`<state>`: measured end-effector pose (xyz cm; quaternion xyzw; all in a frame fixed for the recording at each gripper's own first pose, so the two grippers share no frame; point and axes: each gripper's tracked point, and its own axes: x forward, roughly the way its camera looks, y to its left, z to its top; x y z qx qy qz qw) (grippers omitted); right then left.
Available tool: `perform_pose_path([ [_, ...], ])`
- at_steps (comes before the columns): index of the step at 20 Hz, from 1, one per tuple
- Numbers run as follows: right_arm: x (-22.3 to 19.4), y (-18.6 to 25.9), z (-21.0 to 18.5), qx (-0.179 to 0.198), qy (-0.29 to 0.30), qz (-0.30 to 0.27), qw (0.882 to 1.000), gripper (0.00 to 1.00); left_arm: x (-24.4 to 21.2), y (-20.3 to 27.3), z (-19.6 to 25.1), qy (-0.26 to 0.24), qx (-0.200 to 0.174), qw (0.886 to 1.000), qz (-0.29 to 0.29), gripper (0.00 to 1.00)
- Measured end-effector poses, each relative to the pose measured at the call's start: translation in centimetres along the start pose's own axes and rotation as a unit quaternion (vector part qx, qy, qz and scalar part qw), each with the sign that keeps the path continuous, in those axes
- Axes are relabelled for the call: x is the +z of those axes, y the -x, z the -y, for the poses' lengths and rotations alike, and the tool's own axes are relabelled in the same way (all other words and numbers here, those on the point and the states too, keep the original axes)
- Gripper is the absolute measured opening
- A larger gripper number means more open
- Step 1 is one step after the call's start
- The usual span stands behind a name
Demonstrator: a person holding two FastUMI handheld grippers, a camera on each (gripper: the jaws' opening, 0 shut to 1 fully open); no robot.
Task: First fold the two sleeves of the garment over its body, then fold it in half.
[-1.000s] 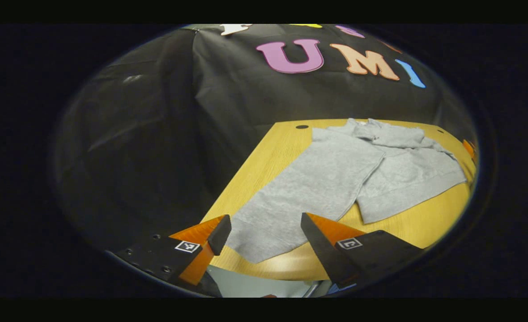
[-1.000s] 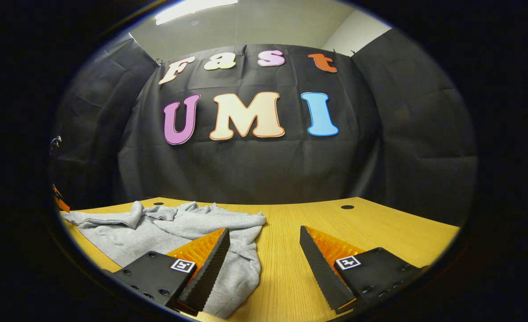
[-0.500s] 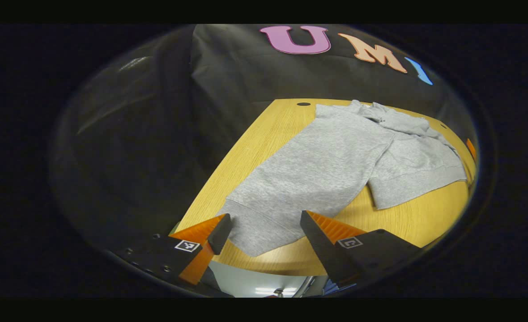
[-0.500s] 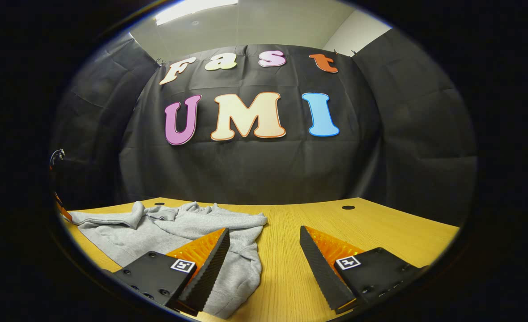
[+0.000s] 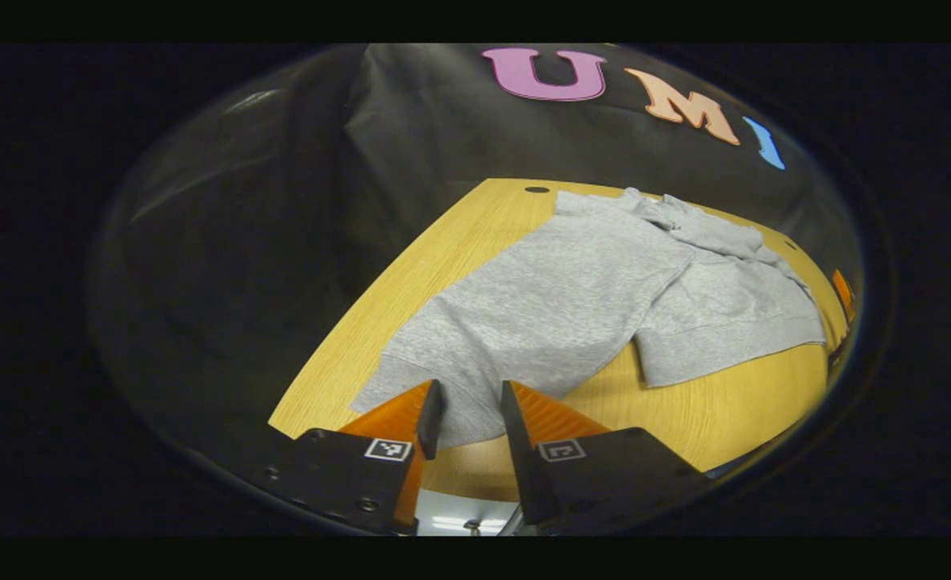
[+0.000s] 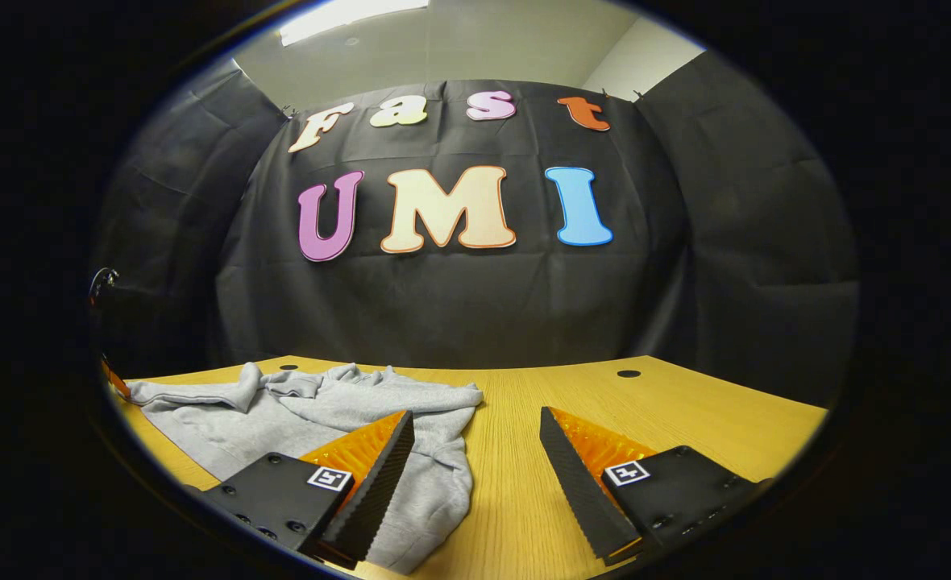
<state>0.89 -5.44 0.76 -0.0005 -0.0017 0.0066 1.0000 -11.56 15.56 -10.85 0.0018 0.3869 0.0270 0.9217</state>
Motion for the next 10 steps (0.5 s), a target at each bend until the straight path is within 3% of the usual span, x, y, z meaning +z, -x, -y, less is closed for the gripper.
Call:
perform_pose_path([
  [1,0.0,0.1,-0.1,0.001,0.000,0.000,1.000,0.98,-0.1,0.0,0.3,-0.001,-0.004,1.000,-0.003,0.34],
  [2,0.0,0.1,0.0,0.001,0.000,0.000,1.000,0.98,0.1,0.0,0.7,-0.001,-0.007,1.000,-0.001,0.32],
  [3,0.0,0.1,0.0,0.001,0.000,0.000,1.000,0.98,-0.1,-0.1,0.9,-0.005,-0.007,1.000,-0.005,0.14],
  [6,0.0,0.1,-0.1,0.001,0.000,0.000,1.000,0.98,0.1,-0.1,0.8,-0.010,0.003,1.000,0.003,0.00],
  [10,0.1,0.1,0.0,0.001,0.000,0.000,1.000,0.98,0.7,0.0,1.5,0.015,-0.005,1.000,0.018,0.00],
])
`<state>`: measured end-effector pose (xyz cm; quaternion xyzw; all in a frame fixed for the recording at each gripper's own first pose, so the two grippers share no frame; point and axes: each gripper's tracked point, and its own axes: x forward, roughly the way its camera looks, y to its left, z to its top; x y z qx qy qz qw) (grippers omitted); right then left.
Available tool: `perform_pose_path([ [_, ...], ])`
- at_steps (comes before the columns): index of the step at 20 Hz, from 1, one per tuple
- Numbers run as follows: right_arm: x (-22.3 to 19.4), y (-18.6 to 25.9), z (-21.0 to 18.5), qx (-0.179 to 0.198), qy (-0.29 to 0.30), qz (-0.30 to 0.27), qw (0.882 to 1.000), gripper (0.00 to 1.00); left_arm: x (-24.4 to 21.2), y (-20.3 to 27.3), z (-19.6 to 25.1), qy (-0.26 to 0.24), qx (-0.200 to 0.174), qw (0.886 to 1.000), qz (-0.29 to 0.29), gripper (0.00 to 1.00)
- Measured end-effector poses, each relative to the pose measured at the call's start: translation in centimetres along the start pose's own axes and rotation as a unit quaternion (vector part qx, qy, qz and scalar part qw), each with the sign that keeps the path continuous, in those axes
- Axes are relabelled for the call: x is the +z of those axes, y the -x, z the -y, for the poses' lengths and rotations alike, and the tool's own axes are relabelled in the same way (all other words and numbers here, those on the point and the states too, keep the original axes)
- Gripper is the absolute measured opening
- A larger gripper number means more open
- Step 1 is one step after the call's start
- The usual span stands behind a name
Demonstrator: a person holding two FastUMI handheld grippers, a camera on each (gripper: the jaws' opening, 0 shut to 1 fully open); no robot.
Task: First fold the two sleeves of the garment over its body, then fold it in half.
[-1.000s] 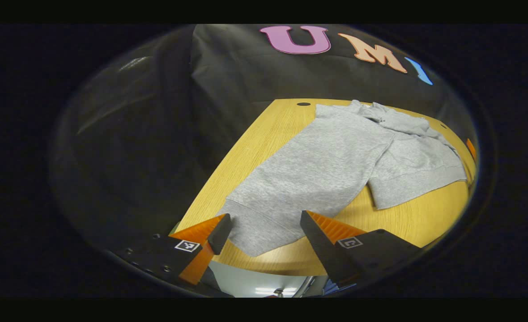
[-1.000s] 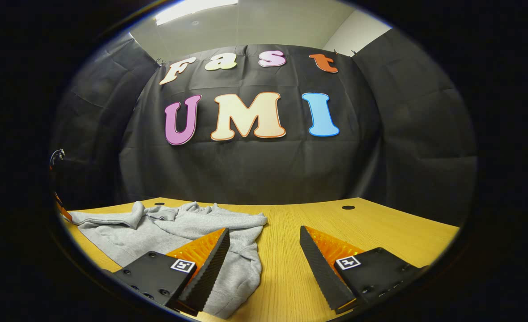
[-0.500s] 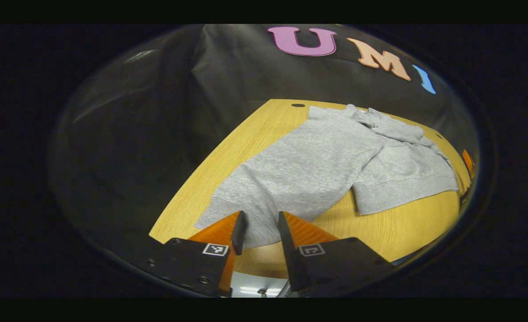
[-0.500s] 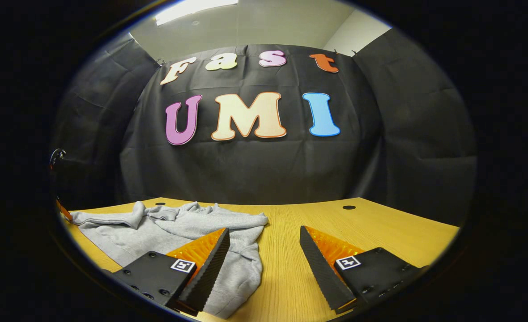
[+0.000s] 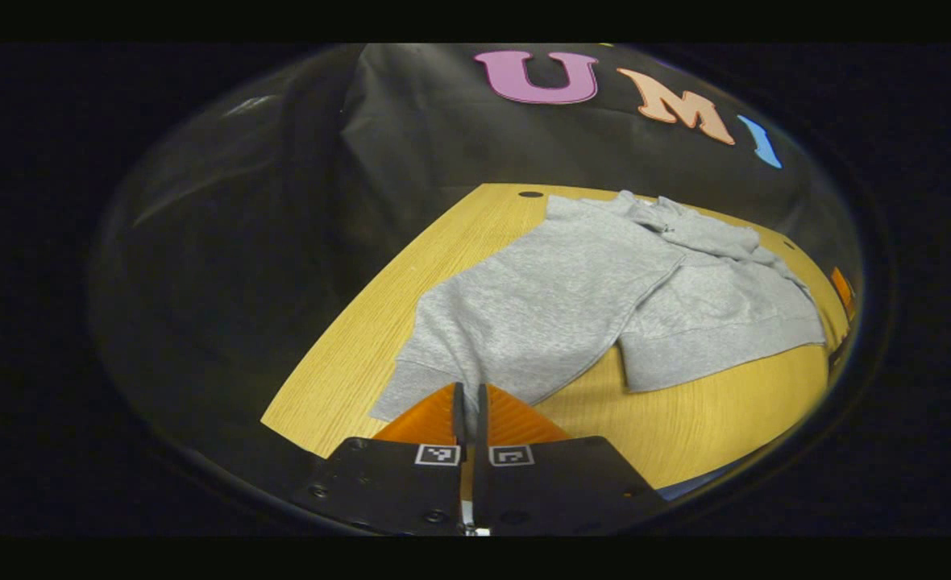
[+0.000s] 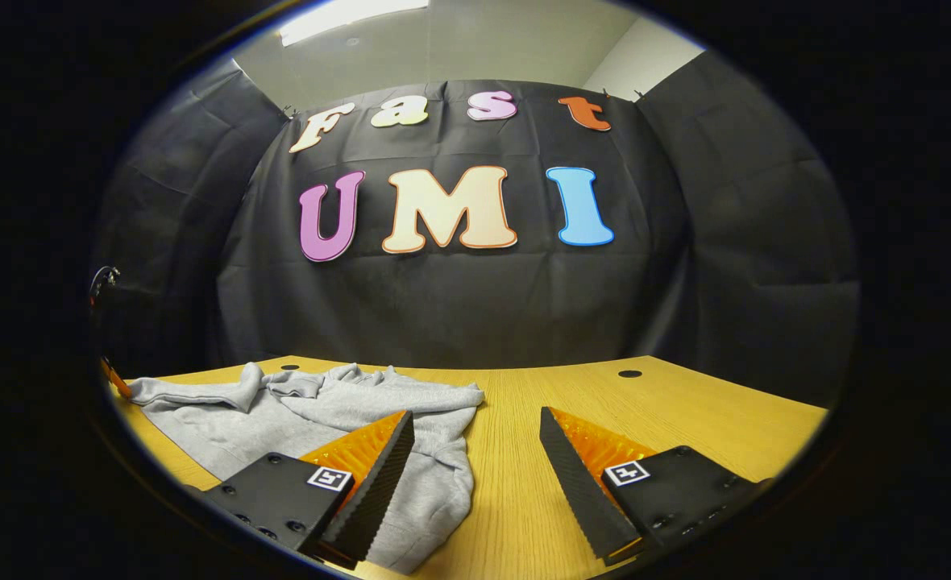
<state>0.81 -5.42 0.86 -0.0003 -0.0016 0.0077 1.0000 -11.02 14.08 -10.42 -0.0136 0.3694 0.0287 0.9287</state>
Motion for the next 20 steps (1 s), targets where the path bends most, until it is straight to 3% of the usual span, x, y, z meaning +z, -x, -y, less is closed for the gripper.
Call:
perform_pose_path([
  [3,-0.1,0.0,-0.1,0.000,0.000,0.000,1.000,0.98,1.1,0.5,1.2,0.025,-0.025,0.999,0.013,0.00],
  [6,0.0,0.0,0.0,0.000,0.000,0.000,1.000,0.98,5.4,1.4,3.6,0.033,-0.065,0.996,0.056,0.00],
  [10,0.0,0.0,0.0,0.001,0.000,0.000,1.000,0.98,12.9,2.3,8.9,0.001,-0.121,0.986,0.119,0.00],
  [13,-0.1,0.0,-0.3,0.006,0.000,0.000,1.000,0.97,17.8,2.2,15.1,-0.046,-0.165,0.973,0.156,0.00],
  [20,0.0,0.1,-0.3,0.006,0.000,0.000,1.000,0.98,24.4,0.5,34.4,-0.085,-0.314,0.930,0.172,0.00],
])
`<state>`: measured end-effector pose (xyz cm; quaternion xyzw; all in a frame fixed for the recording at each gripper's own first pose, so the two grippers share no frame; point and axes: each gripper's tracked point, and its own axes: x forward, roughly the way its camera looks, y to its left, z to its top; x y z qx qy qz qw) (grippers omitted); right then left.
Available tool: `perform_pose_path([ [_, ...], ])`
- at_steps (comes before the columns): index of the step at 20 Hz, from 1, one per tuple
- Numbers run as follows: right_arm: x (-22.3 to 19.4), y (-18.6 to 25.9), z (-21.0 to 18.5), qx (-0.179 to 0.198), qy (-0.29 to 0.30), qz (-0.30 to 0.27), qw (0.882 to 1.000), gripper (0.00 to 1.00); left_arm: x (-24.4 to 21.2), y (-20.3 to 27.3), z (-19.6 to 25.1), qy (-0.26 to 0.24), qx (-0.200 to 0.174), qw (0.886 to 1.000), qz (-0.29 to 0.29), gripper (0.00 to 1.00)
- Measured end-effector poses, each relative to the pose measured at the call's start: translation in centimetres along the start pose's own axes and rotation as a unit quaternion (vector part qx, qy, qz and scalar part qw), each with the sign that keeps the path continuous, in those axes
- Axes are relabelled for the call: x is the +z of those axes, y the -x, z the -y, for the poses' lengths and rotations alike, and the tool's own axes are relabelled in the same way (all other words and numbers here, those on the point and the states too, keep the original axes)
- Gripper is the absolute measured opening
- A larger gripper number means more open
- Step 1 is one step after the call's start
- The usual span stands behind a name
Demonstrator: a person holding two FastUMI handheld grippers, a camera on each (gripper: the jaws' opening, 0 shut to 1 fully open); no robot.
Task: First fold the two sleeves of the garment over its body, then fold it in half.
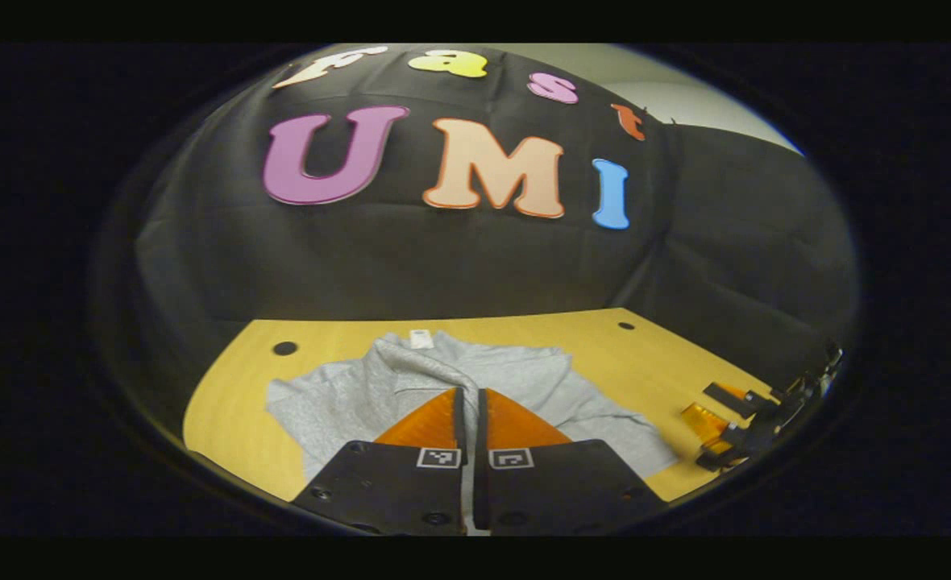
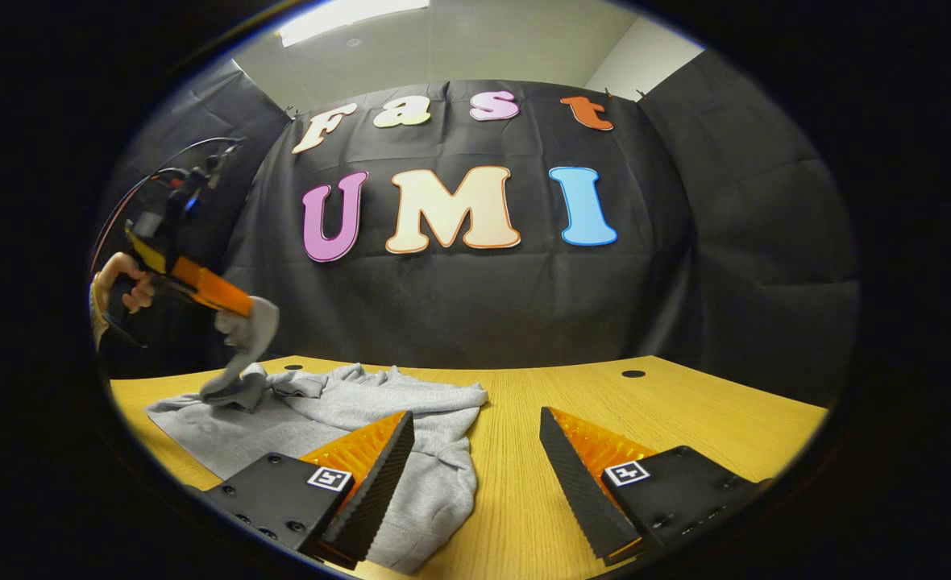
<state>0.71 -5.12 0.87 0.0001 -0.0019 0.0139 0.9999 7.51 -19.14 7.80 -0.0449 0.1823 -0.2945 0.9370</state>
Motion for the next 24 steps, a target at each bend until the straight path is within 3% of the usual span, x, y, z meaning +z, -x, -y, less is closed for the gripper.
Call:
perform_pose_path([
  [7,0.0,0.0,-0.1,0.000,0.000,0.000,1.000,0.98,-1.1,-11.3,10.0,-0.022,-0.080,0.995,-0.047,0.00],
  [15,-0.1,0.1,0.0,0.000,0.000,-0.001,1.000,0.98,-5.5,-17.0,9.7,-0.013,-0.049,0.994,-0.094,0.00],
  [19,-0.1,0.2,0.0,0.000,0.000,-0.001,1.000,0.98,-6.8,-18.1,10.1,-0.006,-0.057,0.992,-0.110,0.00],
  [20,-0.2,0.2,0.1,0.000,0.000,-0.001,1.000,0.98,-6.7,-18.1,10.3,-0.007,-0.062,0.992,-0.110,0.07],
  [24,-0.1,0.2,0.0,0.000,-0.001,-0.001,1.000,0.98,-4.4,-16.4,10.7,0.005,-0.079,0.994,-0.077,0.59],
])
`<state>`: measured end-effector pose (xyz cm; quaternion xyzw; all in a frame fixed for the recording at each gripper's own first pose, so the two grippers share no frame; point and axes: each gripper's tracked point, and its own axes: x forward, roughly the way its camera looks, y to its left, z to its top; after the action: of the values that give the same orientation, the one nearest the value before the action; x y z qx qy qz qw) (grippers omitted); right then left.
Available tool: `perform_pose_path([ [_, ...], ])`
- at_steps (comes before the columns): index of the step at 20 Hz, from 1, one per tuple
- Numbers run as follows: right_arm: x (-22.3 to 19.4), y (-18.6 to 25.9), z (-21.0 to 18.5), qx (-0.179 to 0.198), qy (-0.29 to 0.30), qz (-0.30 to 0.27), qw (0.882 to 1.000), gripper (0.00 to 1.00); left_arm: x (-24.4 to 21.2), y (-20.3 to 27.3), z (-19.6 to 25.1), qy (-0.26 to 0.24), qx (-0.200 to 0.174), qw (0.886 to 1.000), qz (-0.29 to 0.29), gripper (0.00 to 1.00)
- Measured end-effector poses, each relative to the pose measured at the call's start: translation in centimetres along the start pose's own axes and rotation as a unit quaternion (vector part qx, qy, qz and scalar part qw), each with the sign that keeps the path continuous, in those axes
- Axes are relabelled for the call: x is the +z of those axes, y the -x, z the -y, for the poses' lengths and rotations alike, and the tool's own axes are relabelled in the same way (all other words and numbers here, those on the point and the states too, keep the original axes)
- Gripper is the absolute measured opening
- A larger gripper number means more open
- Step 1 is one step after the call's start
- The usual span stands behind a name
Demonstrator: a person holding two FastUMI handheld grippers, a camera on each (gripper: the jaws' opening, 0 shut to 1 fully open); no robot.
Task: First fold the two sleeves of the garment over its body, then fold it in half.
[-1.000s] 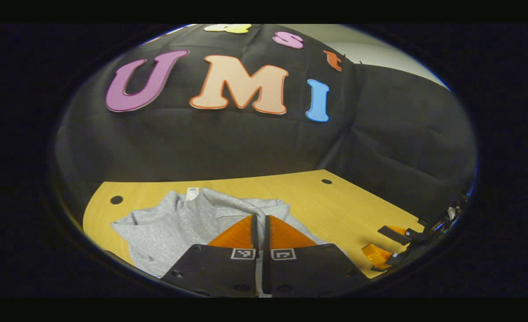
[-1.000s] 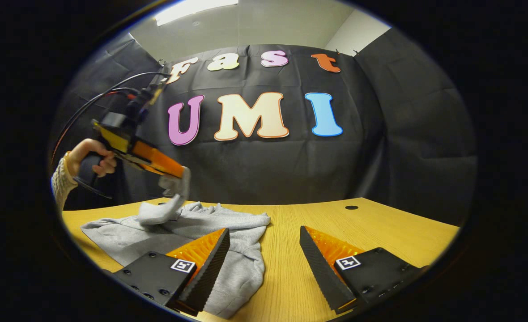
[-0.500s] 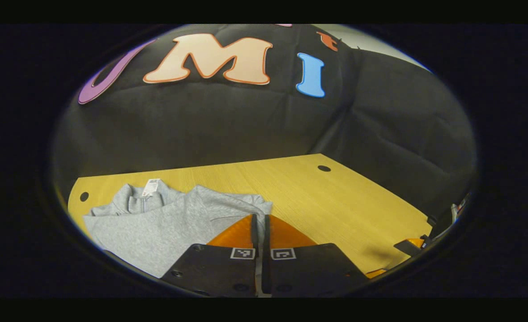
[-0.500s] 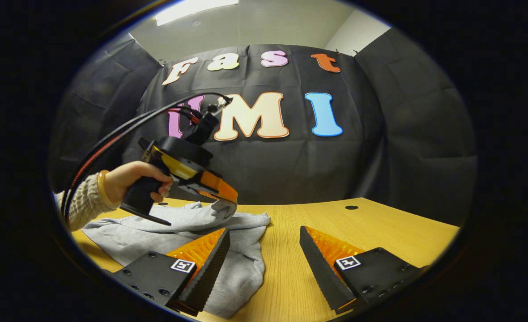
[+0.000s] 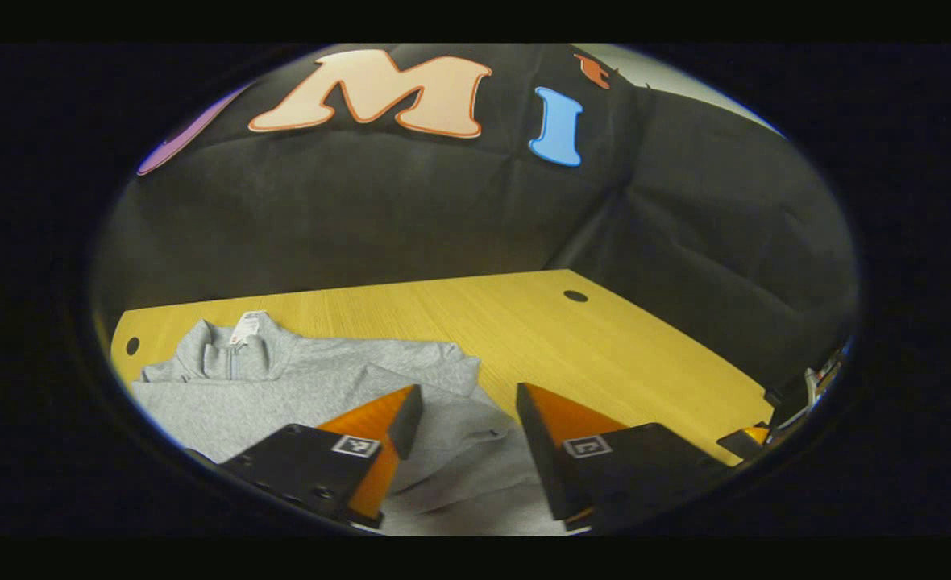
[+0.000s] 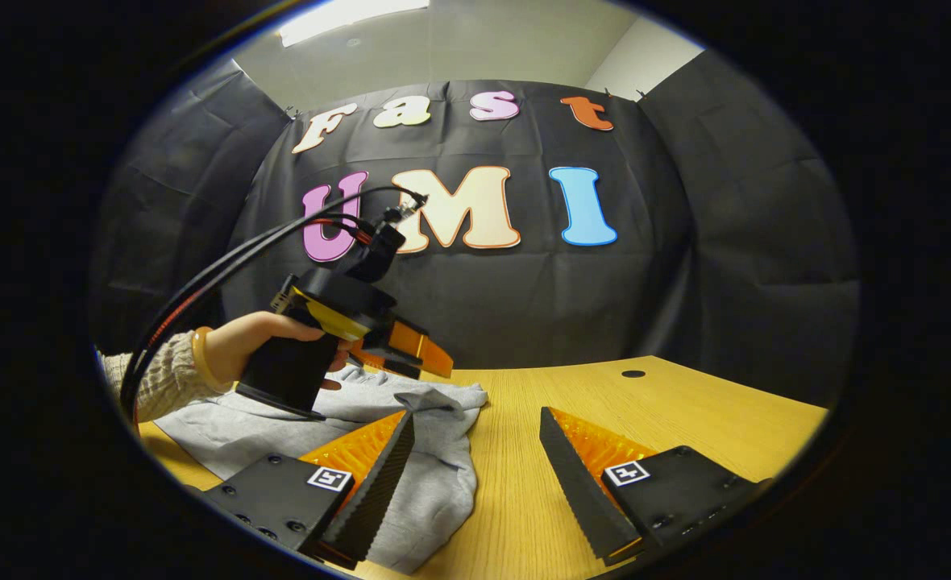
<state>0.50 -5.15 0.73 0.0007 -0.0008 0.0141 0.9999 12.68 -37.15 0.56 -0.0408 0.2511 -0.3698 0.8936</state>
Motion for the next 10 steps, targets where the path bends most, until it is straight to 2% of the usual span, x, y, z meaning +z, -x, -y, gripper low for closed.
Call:
perform_pose_path([
  [2,0.0,0.0,0.0,0.000,0.000,0.000,1.000,0.98,1.6,2.5,-1.1,0.003,0.008,1.000,0.029,0.87],
  [4,0.2,-0.2,0.0,0.000,0.000,0.000,1.000,0.98,2.8,5.9,-2.9,-0.004,0.021,0.998,0.060,0.88],
  [5,0.1,-0.2,0.0,0.000,0.000,0.000,1.000,0.98,3.3,8.0,-3.8,-0.012,0.028,0.997,0.075,0.84],
  [6,0.2,-0.2,0.0,0.000,0.000,0.000,1.000,0.98,3.6,10.4,-5.1,-0.024,0.042,0.995,0.089,0.88],
  [10,0.2,-0.2,0.0,-0.001,0.000,0.000,1.000,0.98,1.9,19.2,-11.5,-0.072,0.139,0.981,0.111,0.88],
])
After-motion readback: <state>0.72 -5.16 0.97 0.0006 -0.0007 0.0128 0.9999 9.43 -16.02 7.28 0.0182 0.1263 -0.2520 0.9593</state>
